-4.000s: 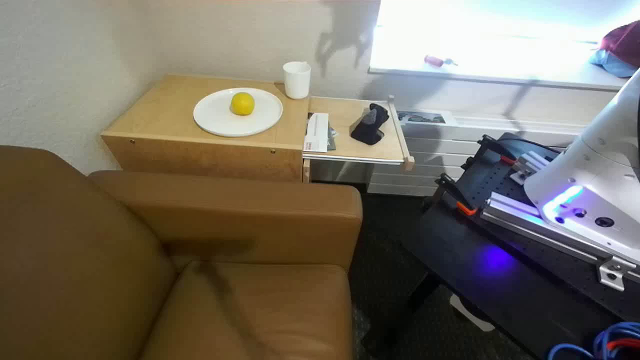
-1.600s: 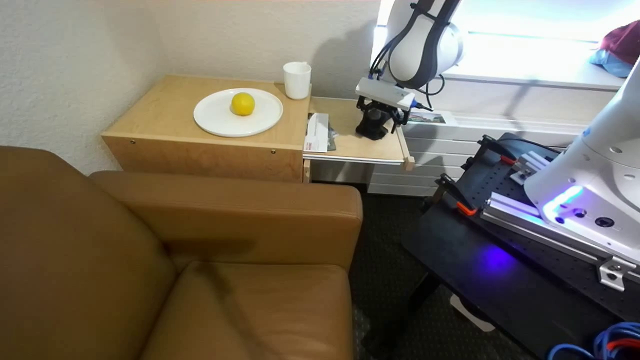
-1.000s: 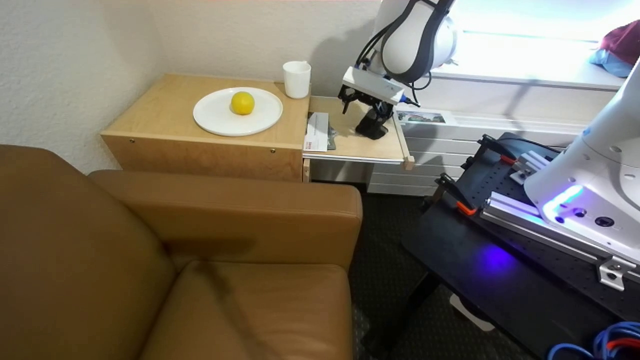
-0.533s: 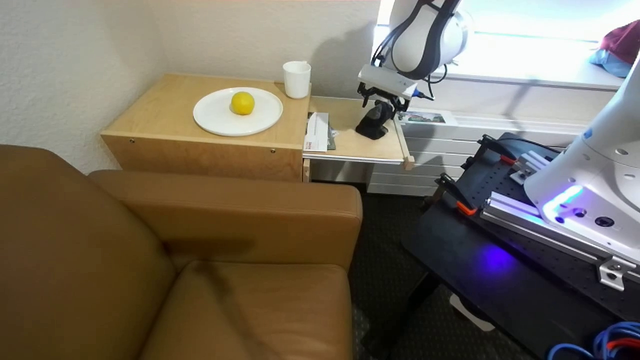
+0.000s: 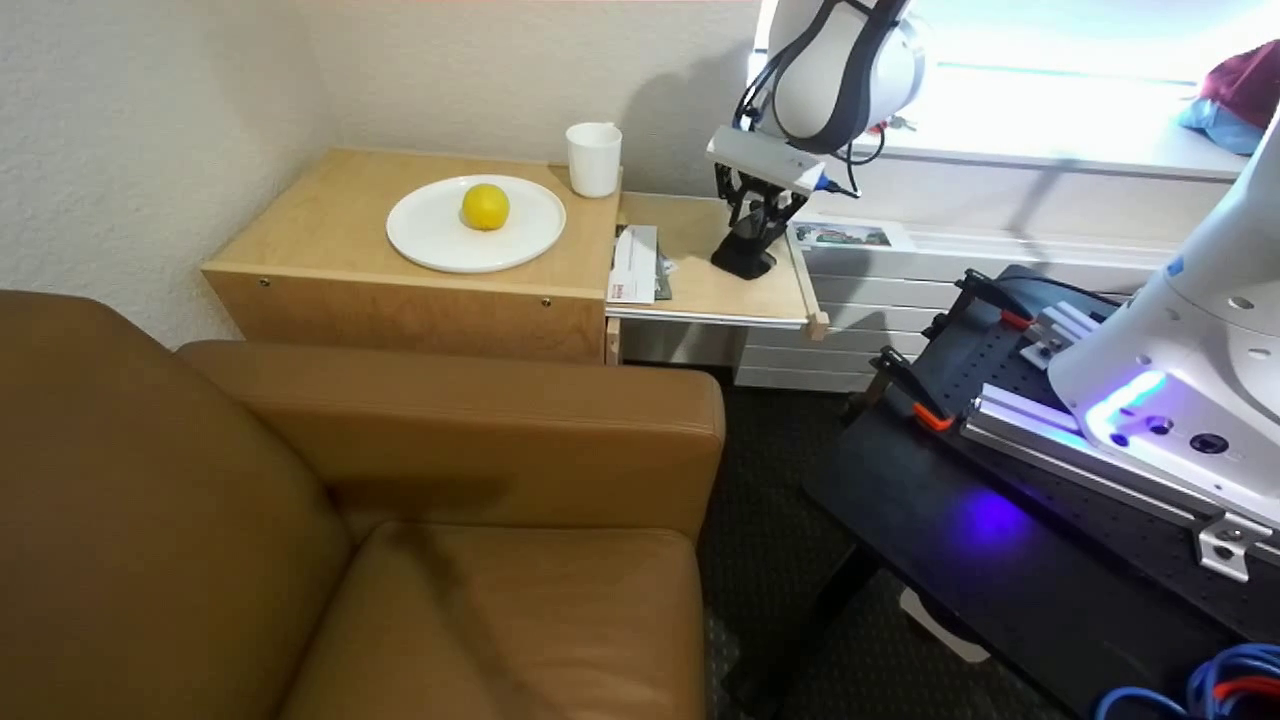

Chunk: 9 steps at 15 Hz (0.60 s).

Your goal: Put the sock in the cup then close the first top drawer

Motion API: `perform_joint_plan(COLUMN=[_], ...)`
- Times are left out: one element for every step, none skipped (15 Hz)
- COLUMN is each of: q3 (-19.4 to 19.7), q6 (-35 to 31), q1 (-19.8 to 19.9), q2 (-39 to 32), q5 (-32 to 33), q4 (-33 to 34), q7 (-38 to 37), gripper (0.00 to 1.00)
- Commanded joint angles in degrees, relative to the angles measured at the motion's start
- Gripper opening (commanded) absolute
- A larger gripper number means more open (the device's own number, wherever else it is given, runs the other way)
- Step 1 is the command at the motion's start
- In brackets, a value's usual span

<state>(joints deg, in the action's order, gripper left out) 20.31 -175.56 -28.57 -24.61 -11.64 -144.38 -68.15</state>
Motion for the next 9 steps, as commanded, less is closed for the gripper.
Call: perform_joint_plan(q3=[-2.6, -2.4, -3.4, -8.4, -11.8, -15.1, -18.2, -21.3, -23.6], q6=[4.5, 6.0, 8.4, 13.1, 15.7, 16.9, 17.4, 17.3, 17.1], q1=[3.8, 4.0, 5.4, 10.4, 13.5, 16.2, 18.8, 21.3, 23.1], q2=[-0.7, -1.0, -0.8, 0.8, 1.7, 2.7, 3.7, 5.7, 7.3], q5=[0.3, 0.7, 1.0, -0.2, -1.2, -2.5, -4.3, -6.9, -9.4], q4=[2.6, 3.2, 3.9, 4.9, 5.7, 6.6, 7.4, 7.6, 8.0], q7=[-0.1, -0.6, -0.3, 3.2, 5.7, 8.2, 10.7, 13.7, 16.2], gripper=[0.16, 0.10, 0.03, 0.00, 0.00, 0.00, 0.01, 0.02, 0.02])
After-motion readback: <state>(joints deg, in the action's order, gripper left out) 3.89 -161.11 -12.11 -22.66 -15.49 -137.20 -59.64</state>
